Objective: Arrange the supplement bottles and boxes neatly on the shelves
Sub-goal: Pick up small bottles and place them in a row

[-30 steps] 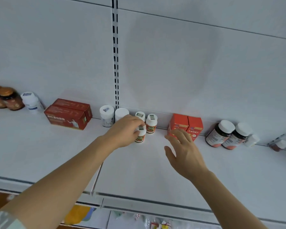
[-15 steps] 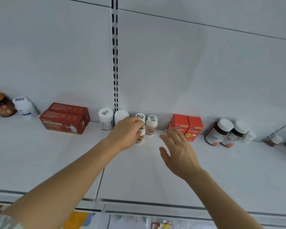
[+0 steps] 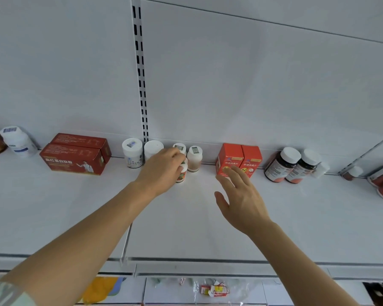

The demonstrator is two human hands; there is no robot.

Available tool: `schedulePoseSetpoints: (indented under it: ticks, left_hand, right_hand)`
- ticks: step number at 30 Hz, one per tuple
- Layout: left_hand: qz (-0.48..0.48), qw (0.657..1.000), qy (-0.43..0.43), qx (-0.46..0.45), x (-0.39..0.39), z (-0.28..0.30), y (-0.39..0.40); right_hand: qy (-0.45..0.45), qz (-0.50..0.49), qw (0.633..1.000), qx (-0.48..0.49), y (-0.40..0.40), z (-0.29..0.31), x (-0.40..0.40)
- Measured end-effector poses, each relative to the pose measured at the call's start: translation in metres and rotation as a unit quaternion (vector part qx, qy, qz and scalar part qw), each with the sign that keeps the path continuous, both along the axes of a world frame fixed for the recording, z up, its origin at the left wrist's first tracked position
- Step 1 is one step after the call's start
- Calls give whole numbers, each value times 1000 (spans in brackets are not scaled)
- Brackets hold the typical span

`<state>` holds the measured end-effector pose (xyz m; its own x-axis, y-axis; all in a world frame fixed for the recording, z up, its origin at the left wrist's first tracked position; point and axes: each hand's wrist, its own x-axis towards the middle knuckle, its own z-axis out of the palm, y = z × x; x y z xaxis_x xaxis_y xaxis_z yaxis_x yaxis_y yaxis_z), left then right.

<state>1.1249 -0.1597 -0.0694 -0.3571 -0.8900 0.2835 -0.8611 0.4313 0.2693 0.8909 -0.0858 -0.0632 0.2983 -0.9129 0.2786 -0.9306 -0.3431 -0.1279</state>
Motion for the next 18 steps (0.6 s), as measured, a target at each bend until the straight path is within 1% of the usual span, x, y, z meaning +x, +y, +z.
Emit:
schedulePoseSetpoints:
  ticks: [5, 9, 13, 18]
  left_hand:
    - [23, 1000, -13, -10, -7, 4, 5]
    - [27, 998, -34, -34, -31, 18, 14]
    - [-3, 996, -5, -86, -84, 31, 38]
    - [-43, 994, 1, -104, -179, 37, 74]
  right_hand:
    - [5, -11, 1000, 7, 10, 5, -17]
    - [7, -19, 1000, 8, 21, 11, -39]
    - [-7, -32, 999, -7, 40, 16, -75]
    - [0, -62, 998, -17, 80, 21, -155]
